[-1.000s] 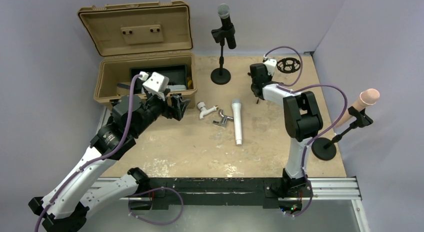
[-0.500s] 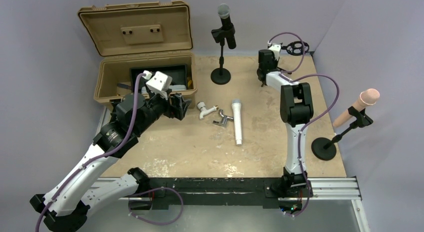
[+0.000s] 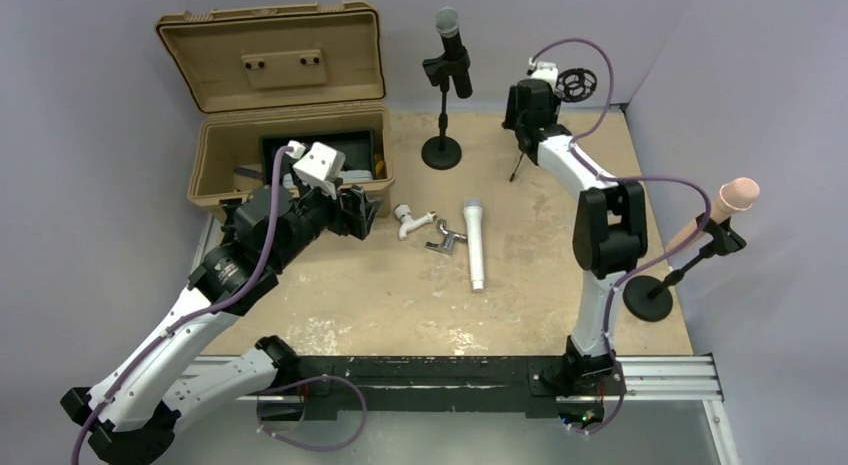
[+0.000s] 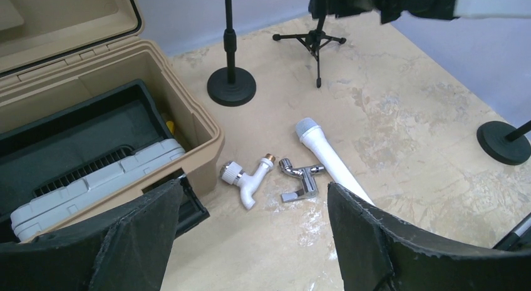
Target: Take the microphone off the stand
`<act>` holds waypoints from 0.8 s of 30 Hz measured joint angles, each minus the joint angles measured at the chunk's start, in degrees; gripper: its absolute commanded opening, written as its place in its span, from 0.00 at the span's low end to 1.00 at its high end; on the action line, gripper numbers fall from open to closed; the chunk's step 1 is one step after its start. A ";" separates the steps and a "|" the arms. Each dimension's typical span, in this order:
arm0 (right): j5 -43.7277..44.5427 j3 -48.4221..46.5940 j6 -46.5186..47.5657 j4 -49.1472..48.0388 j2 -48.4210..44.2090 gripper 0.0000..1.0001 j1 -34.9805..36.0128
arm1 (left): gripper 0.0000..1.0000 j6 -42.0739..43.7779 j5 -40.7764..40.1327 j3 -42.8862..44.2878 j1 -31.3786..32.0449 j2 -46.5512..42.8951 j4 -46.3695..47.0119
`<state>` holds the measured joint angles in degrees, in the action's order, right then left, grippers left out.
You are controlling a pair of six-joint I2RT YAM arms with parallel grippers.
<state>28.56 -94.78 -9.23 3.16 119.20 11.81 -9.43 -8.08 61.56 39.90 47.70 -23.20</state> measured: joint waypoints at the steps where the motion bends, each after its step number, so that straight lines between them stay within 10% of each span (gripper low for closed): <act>1: -1.33 0.00 -0.11 0.04 -2.47 0.68 0.72 | 0.83 0.00 -0.09 -0.07 0.00 0.00 0.02; 8: -6.99 -4.07 -0.26 -0.09 -14.10 0.70 7.04 | 0.83 -0.44 0.39 -0.09 0.00 0.22 -0.02; 24: -19.39 -28.50 8.55 -0.42 -8.57 0.79 11.19 | 0.83 -0.44 -0.17 -0.09 0.00 0.22 -0.02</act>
<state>9.17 -123.28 -0.69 2.74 110.63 23.00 -9.87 -8.25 61.47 39.90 47.92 -23.22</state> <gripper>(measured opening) 0.787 0.833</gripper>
